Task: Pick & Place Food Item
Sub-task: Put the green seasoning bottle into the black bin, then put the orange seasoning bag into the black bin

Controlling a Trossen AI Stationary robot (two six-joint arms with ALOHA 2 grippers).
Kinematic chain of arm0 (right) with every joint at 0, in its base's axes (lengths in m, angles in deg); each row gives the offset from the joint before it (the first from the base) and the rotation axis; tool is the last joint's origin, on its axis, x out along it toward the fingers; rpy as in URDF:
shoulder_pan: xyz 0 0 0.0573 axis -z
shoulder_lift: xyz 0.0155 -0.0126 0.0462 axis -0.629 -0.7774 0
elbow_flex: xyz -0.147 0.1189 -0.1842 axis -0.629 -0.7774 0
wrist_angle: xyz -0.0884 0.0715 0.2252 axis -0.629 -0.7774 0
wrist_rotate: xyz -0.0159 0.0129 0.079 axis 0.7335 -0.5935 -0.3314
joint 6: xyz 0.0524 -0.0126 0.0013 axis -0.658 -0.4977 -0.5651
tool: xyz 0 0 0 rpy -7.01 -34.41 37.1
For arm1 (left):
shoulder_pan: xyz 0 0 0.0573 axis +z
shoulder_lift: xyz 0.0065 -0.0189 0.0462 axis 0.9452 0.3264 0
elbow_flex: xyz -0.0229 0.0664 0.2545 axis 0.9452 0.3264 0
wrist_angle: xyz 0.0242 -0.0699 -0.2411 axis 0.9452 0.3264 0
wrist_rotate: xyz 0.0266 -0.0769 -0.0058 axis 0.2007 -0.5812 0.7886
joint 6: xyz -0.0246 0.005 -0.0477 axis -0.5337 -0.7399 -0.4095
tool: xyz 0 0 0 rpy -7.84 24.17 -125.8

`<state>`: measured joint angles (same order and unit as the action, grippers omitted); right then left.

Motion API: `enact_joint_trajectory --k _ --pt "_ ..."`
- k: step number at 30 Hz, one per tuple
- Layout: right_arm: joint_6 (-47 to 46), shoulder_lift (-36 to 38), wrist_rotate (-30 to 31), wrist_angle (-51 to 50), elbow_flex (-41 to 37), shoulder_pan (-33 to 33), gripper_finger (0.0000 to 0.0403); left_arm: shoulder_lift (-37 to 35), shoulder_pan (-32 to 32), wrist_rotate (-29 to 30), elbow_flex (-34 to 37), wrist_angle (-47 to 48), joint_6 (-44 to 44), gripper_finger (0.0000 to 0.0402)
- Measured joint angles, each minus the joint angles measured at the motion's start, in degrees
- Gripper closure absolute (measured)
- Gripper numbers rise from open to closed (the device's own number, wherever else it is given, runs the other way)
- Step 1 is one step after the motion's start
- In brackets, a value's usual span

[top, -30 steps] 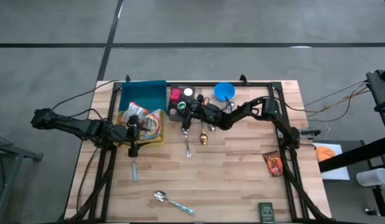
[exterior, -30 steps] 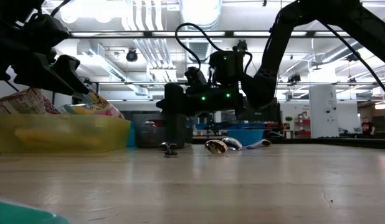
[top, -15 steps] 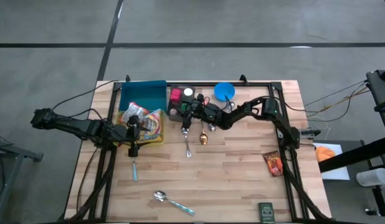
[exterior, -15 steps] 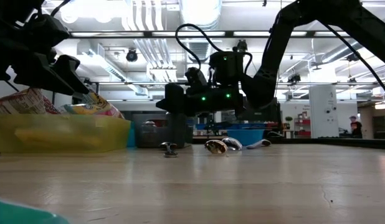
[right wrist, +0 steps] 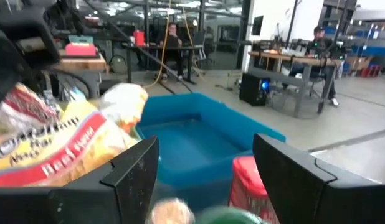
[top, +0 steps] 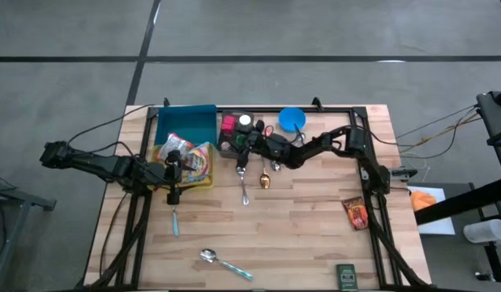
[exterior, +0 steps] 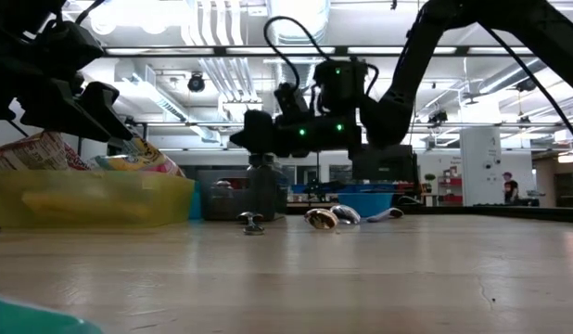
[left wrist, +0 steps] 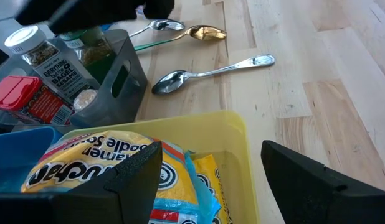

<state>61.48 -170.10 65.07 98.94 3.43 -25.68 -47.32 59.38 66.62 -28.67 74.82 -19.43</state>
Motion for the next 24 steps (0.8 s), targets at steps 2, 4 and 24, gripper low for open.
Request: enact_joint_trajectory --k 2,4,24 --pt "0.3 0.9 0.1 0.0 0.0 -0.4 0.0145 0.0 0.0 0.0 0.0 0.0 0.1 0.0130" --pt "1.1 1.9 0.1 -0.1 0.0 -0.8 0.0145 0.0 0.0 0.0 0.0 0.0 0.1 0.0130" --pt "-1.9 26.1 6.7 -46.1 -0.6 -8.7 0.0145 0.0 0.0 0.0 0.0 0.0 0.0 0.0130"
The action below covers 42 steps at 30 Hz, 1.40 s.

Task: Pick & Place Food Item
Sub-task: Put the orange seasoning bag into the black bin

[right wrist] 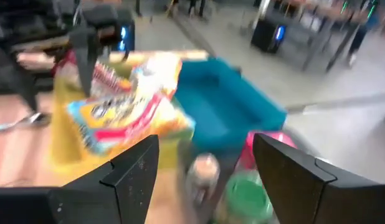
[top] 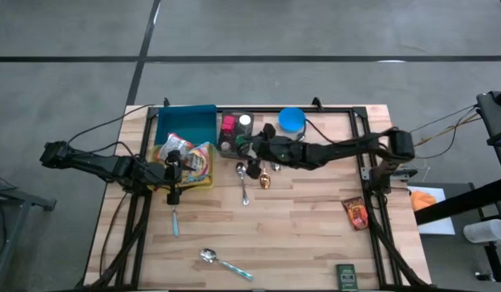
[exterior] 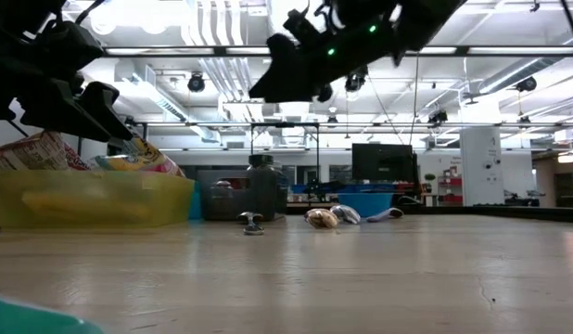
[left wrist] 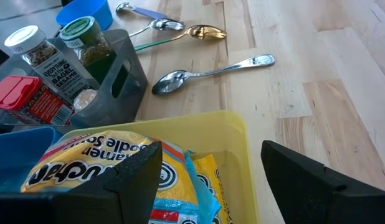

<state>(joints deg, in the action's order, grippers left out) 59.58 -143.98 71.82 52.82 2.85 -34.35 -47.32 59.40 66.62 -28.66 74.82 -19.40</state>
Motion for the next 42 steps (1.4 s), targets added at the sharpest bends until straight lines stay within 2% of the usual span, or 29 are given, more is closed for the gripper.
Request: enact_joint_trajectory --k 5,14,27,35,42 --pt "-9.5 4.9 0.1 -14.9 -0.1 -1.3 0.0145 0.0 0.0 0.0 0.0 0.0 -0.1 0.0130" --pt "-26.5 12.5 5.2 -41.1 -0.2 -5.9 0.0145 0.0 0.0 0.0 0.0 0.0 -0.1 0.0130" --pt "-67.1 21.9 4.5 -84.7 -0.2 -17.8 0.0145 0.0 0.0 0.0 0.0 0.0 -0.1 0.0130" --pt "-82.7 23.0 -2.3 -94.0 -0.9 -27.3 0.0145 0.0 0.0 0.0 0.0 0.0 0.0 0.0130" --pt "-95.4 20.4 -11.4 -95.1 -4.6 -34.6 0.0145 0.0 0.0 0.0 0.0 0.0 0.1 0.0130"
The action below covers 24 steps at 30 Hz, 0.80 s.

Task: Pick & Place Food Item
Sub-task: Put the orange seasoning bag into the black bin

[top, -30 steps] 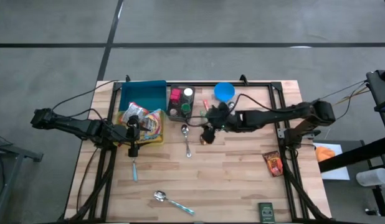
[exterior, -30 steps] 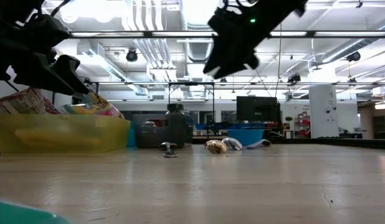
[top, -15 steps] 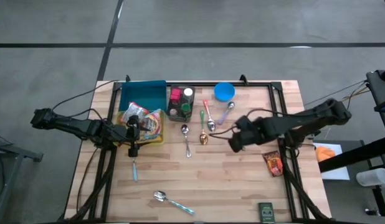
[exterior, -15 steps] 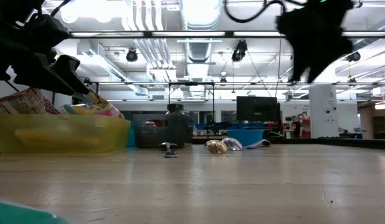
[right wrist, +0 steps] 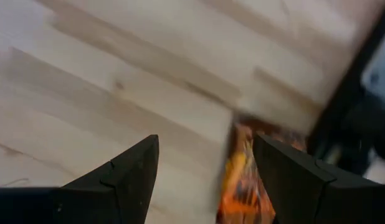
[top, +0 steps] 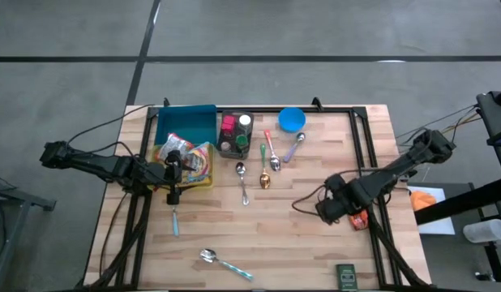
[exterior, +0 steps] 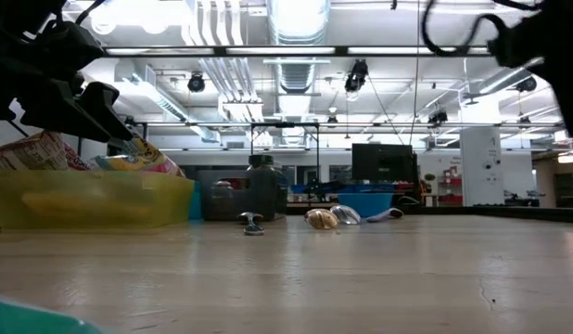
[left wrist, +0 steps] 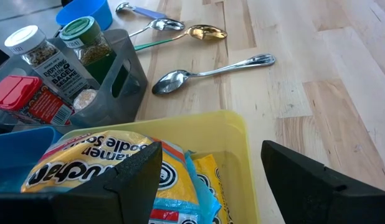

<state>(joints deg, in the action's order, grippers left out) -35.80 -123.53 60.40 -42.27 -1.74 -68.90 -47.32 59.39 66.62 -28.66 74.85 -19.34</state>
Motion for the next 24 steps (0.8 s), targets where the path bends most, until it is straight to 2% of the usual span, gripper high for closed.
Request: enact_joint_trajectory --k 6,13,24 --pt "-10.0 -2.9 -6.7 0.4 -2.8 -4.5 0.0145 0.0 0.0 0.0 0.0 0.0 0.0 0.0130" --pt "-14.3 -7.4 -16.5 0.8 -3.0 -8.4 0.0145 0.0 0.0 0.0 0.0 0.0 0.0 0.0130" --pt "-18.5 -13.4 -22.7 5.5 -3.0 -13.8 0.0145 0.0 0.0 0.0 0.0 0.0 -0.2 0.0130"
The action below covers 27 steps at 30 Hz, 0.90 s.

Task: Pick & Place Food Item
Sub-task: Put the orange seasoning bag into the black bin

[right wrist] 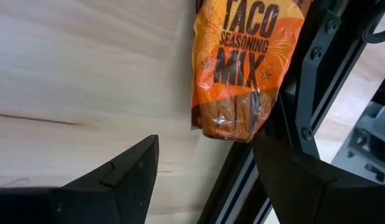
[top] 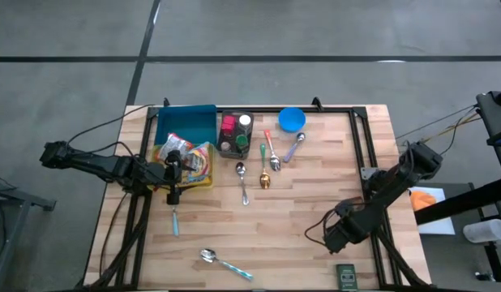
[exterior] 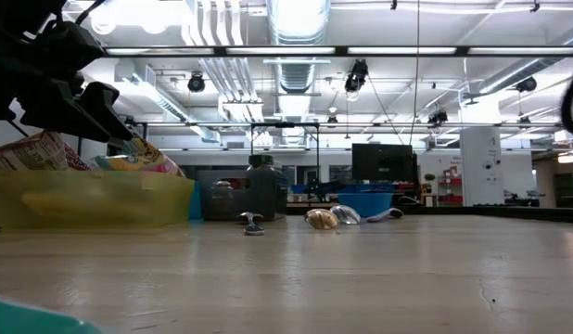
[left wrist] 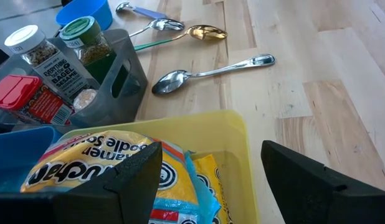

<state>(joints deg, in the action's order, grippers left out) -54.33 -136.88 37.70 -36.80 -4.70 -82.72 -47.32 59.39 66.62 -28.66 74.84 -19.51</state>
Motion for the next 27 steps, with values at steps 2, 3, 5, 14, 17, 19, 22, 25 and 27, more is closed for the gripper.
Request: enact_joint_trajectory --k 2,3,5,14,17,19,22,25,27 --pt "0.0 -1.3 0.0 0.1 0.0 -0.5 0.0145 0.0 0.0 0.0 0.0 0.0 0.0 0.0130" --pt "0.1 -2.0 0.0 0.1 0.0 -0.7 0.0145 0.0 0.0 0.0 0.0 0.0 0.0 0.0130" --pt "0.6 -3.2 -0.5 0.1 0.0 -1.1 0.0145 0.0 0.0 0.0 0.0 0.0 0.0 0.0130" --pt "4.1 -7.7 -1.3 0.0 -0.4 -1.4 0.0145 0.0 0.0 0.0 0.0 0.0 0.0 0.0130" --pt "5.7 -8.3 -1.3 0.0 -1.2 -1.4 0.0145 0.0 0.0 0.0 0.0 0.1 0.0 0.0130" --pt "6.1 -8.6 -1.3 0.1 -1.7 -1.4 0.0145 0.0 0.0 0.0 0.0 0.1 0.0 0.0130" --pt "6.3 -8.7 -1.2 0.2 -2.6 -1.4 0.0145 0.0 0.0 0.0 0.0 0.1 0.0 0.0130" --pt "6.5 -8.5 -1.1 0.6 -3.8 -1.4 0.0145 0.0 0.0 0.0 0.0 0.4 0.0 0.0130" --pt "6.8 -8.1 -1.3 0.8 -4.6 -1.4 0.0145 0.0 0.0 0.0 0.0 0.5 0.0 0.0130"
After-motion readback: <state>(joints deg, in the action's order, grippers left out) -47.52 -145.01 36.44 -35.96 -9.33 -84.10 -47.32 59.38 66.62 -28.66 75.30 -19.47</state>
